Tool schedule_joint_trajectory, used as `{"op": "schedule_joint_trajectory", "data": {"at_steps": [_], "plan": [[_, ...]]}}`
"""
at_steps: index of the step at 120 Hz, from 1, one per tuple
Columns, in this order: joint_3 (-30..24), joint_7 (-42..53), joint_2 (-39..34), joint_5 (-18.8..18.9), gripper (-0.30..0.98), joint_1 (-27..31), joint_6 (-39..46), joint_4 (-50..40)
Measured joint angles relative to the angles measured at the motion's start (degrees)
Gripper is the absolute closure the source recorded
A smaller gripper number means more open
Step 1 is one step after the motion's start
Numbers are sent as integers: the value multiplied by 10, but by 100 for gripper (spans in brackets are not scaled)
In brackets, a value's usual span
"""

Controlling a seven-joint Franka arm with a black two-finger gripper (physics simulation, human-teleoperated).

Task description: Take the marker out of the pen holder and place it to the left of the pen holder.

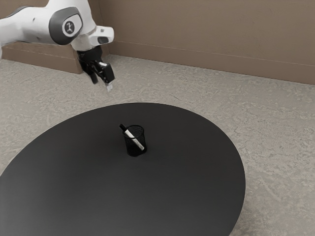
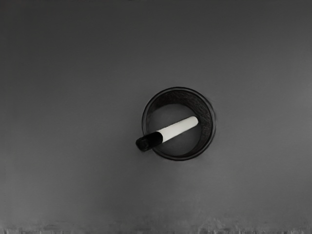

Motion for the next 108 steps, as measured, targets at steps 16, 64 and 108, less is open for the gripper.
{"op": "schedule_joint_trajectory", "data": {"at_steps": [16,64,108], "plan": [[0,-3,-12,23,7,0,-8,-5],[53,-2,152,-78,1,8,0,-4],[56,24,215,-194,3,8,21,33]]}}
